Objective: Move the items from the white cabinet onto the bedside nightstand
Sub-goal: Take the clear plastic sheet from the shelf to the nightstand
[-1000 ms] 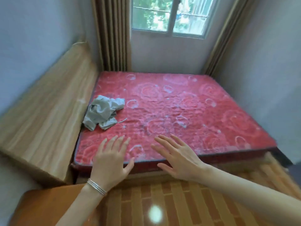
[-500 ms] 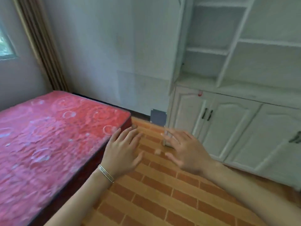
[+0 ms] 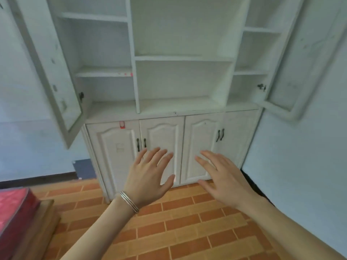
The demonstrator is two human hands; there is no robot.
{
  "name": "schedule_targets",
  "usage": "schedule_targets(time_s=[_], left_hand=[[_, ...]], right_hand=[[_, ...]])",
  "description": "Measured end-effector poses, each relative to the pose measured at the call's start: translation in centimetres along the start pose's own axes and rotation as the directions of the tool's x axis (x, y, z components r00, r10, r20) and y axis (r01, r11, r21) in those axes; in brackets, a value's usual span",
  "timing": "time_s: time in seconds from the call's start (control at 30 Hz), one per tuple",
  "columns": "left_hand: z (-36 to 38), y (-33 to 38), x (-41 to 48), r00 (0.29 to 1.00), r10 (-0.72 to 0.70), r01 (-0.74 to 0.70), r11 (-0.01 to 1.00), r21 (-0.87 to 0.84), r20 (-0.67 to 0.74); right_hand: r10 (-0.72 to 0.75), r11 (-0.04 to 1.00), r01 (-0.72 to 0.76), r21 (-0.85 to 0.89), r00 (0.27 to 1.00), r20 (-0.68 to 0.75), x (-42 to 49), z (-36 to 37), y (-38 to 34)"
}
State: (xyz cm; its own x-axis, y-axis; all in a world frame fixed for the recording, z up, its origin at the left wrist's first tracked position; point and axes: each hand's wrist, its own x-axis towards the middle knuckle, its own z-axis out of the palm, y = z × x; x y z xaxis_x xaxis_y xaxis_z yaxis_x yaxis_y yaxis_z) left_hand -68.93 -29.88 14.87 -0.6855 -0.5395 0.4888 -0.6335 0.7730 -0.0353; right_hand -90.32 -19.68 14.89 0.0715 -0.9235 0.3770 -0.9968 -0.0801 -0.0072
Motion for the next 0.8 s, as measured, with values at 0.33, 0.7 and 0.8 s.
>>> schedule_targets(time_s=[0.33,0.7,0.8], left_hand=[[7.4,-0.2,19.0,0.984,0.132,-0.146,0.983,-0.114,-0.121],[13.9,-1.3,31.3,0.972,0.197,-0.210,0.973,-0.093,-0.131],[16.6,-0.5,34.5,0.973,0.195,-0.207,0.974,-0.095,-0.122]], right_hand=[[0.142,0.970,-0.167,-0.179,0.980,-0.142,9.5,-0.1,12.9],[0.081,0.945,-0.156,-0.286,0.963,-0.258,17.2,3.3,23.9],[0.062,0.948,-0.141,-0.284,0.961,-0.268,18.6,4.2,27.6]])
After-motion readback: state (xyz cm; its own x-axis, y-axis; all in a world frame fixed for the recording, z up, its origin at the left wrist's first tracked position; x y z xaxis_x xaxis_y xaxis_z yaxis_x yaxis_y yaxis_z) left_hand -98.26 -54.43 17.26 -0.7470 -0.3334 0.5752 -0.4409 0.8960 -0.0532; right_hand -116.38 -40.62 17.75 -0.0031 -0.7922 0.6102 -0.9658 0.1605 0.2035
